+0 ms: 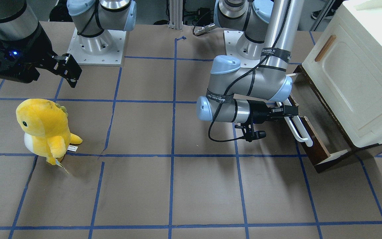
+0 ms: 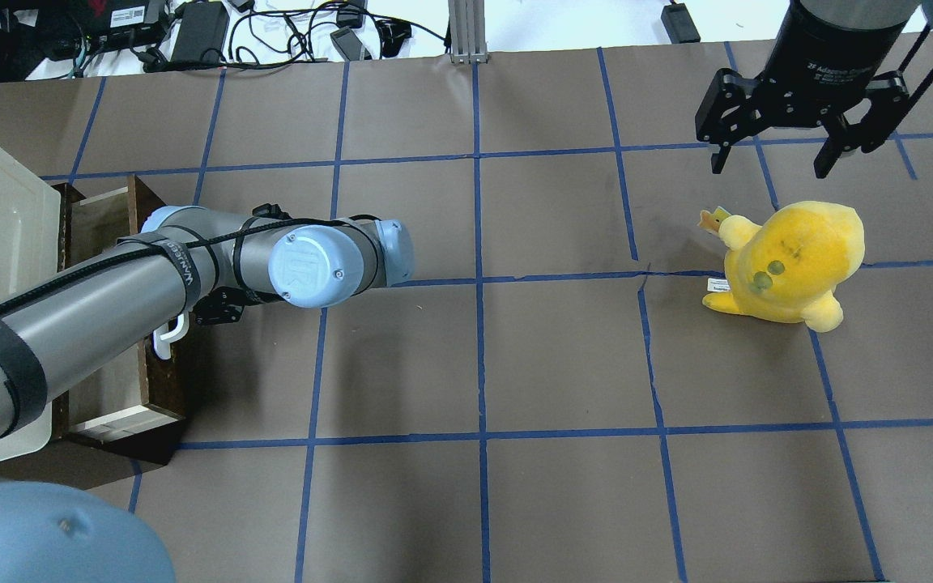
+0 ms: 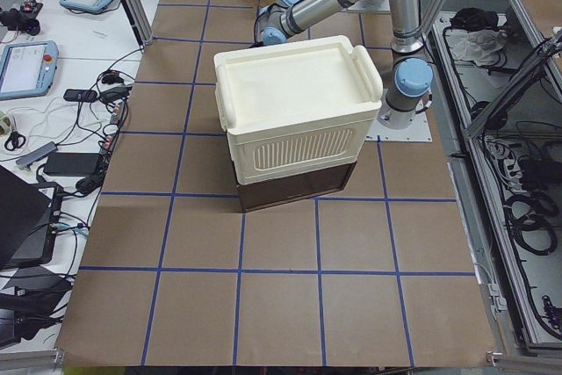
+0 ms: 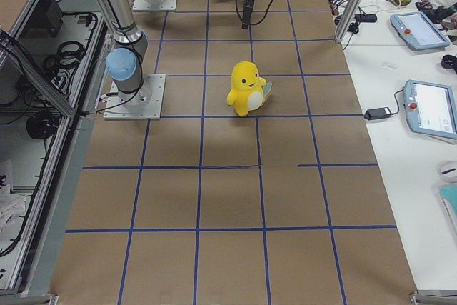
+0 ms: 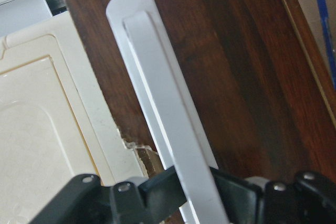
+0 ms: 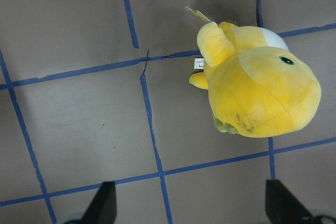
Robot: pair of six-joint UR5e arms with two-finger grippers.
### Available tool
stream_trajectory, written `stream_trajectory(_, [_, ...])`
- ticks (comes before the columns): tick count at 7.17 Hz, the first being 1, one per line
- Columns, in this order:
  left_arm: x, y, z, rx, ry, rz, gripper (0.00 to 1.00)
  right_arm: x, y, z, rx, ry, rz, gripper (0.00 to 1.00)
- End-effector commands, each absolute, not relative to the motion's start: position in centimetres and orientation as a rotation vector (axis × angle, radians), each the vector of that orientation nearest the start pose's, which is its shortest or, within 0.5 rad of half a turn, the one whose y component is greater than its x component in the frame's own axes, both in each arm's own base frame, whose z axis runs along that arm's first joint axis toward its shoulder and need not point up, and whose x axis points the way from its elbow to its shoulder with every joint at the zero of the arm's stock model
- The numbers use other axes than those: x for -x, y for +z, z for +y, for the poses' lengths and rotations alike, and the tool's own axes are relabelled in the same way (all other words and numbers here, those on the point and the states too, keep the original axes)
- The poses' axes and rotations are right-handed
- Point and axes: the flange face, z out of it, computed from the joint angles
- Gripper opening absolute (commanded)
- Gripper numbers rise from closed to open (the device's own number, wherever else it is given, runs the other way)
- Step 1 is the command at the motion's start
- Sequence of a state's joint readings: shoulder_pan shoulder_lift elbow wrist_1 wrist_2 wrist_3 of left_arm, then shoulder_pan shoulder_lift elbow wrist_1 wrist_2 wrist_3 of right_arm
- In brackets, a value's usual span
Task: Pull drawer sideways
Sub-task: 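Pull the handle with the left gripper, sliding the drawer out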
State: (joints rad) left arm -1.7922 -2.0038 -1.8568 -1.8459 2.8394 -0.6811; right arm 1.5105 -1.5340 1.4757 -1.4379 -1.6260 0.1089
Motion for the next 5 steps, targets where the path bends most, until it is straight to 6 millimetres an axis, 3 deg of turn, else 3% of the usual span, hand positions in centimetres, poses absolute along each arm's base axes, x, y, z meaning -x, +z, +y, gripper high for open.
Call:
stream_trajectory(1, [15.2,18.8,-48.1,-0.264,0.28,1.729,0.12,-9.7,50.4,-50.6,-0.269,0.116,3.185,1.0])
stream_trajectory(5, [16.3,18.8,-47.6,-0.299,0.28,1.717,0.12,-9.8,50.4,-50.6,-0.266,0.116,3.185,1.0])
